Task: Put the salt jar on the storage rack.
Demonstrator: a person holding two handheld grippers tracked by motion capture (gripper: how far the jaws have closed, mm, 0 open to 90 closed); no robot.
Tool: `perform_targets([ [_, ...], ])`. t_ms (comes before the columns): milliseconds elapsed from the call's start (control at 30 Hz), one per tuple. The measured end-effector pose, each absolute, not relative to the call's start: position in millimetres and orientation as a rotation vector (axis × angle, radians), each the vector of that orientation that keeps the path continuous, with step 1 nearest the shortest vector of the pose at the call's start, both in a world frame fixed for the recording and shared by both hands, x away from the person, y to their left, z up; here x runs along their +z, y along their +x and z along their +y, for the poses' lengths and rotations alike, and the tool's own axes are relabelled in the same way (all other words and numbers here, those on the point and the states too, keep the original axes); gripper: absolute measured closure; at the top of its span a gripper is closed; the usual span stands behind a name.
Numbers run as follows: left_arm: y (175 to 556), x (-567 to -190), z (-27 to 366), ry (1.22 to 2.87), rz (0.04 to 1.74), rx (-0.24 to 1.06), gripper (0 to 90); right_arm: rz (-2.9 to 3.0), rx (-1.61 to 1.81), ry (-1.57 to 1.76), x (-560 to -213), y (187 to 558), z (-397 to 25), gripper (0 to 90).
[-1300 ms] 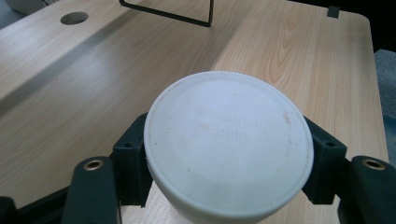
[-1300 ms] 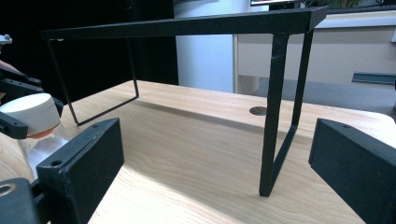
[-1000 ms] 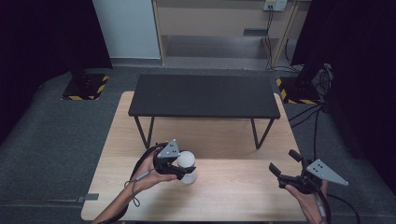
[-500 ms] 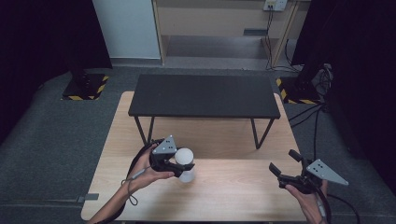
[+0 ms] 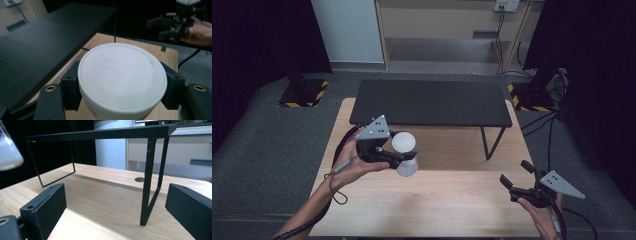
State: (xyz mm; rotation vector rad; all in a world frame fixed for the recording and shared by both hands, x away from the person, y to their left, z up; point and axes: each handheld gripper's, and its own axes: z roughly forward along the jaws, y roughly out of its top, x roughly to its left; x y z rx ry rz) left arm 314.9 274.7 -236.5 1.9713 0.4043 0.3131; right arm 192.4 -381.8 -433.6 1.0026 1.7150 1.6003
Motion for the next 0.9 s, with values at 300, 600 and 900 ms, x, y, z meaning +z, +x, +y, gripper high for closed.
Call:
perform_targets([
  [300, 317, -204, 269, 1.957, 0.384, 0.338, 32.8, 1.716, 1.602, 1.008, -434, 193, -382, 3.5],
  [600, 331, -188, 258, 1.928, 0.449, 0.395, 33.0, 1.721, 1.6, 1.012, -434, 194, -382, 3.6],
  [900, 360, -174, 255, 1.856, 0.55, 0.475, 33.1, 1.717, 1.604, 1.013, -435, 194, -383, 3.6],
])
